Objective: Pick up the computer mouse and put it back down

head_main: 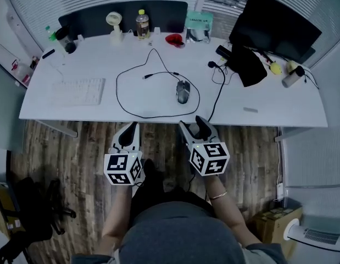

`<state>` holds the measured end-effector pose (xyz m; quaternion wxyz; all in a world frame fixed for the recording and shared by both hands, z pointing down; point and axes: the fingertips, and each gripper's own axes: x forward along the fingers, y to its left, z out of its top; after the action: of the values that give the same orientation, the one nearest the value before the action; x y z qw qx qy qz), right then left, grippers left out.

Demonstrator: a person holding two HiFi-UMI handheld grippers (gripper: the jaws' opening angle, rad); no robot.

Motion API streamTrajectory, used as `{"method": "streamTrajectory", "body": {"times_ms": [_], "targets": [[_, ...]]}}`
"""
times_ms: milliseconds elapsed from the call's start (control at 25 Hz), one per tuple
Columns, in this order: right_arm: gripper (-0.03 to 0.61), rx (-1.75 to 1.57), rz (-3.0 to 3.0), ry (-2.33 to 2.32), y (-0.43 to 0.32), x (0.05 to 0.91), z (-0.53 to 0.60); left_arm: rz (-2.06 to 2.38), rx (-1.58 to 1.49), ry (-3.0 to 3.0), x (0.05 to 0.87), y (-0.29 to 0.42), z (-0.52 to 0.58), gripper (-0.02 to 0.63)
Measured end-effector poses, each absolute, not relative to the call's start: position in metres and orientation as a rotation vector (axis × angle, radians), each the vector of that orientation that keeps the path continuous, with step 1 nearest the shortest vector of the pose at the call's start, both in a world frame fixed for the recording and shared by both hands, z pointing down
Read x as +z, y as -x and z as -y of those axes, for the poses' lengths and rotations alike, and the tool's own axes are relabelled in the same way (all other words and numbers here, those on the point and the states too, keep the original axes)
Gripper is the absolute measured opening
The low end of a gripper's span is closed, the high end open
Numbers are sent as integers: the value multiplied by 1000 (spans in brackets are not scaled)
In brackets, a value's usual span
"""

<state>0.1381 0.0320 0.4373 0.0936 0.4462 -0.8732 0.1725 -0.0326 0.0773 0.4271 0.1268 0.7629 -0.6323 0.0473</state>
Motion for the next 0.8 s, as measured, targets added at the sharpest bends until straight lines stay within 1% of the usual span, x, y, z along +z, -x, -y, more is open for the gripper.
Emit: {"method": "streamTrajectory", "body": {"times_ms": [320,800], "targets": [[250,533,2451,-1498,-120,447,14,1738,169,-2287,434,74,-24,31],[250,558,2299,-1629,-105,466,36,1628,186,-2336,445,103,6,31]]}}
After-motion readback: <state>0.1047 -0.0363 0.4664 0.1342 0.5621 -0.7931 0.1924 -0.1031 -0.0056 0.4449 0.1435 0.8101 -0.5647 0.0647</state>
